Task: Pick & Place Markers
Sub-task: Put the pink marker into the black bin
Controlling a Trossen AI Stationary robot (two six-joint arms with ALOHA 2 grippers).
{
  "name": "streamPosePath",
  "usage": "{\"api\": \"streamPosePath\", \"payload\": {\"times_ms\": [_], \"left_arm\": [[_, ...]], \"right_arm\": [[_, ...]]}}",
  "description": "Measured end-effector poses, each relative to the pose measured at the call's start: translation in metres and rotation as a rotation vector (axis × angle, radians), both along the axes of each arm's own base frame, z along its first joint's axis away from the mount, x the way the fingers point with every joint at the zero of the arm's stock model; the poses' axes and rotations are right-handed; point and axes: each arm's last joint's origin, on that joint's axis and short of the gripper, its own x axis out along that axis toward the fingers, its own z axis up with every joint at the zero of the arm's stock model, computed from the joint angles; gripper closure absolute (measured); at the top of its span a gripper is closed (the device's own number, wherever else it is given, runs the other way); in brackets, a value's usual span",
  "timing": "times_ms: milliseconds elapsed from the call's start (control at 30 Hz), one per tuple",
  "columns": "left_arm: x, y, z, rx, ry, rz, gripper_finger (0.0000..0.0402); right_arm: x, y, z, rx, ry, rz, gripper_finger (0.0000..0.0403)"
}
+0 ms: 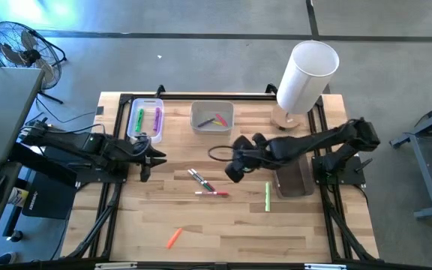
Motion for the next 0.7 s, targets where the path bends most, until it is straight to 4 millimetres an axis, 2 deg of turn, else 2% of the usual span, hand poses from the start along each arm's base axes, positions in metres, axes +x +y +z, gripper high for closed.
{"api": "streamPosePath", "payload": {"times_ms": [133,267,433,567,700], "left_arm": [[0.018,-0.005,0.009,-0.026,0.048,0.023,0.0296],[0.042,-0.011,0.014,-0.061,0.113,0.045,0.0296],[0.073,-0.027,0.020,-0.103,0.183,0.005,0.0301],[0.095,-0.046,0.023,-0.111,0.223,-0.026,0.0330],[0.115,-0.067,0.026,-0.128,0.224,-0.041,0.0375]], "right_arm": [[-0.020,0.007,-0.010,0.007,-0.127,0.052,0.0402],[-0.040,0.011,-0.023,0.028,-0.246,0.191,0.0403],[-0.067,0.017,-0.041,0.078,-0.372,0.318,0.0403],[-0.088,0.019,-0.052,0.111,-0.430,0.350,0.0403],[-0.106,0.021,-0.060,0.125,-0.429,0.374,0.0403]]}}
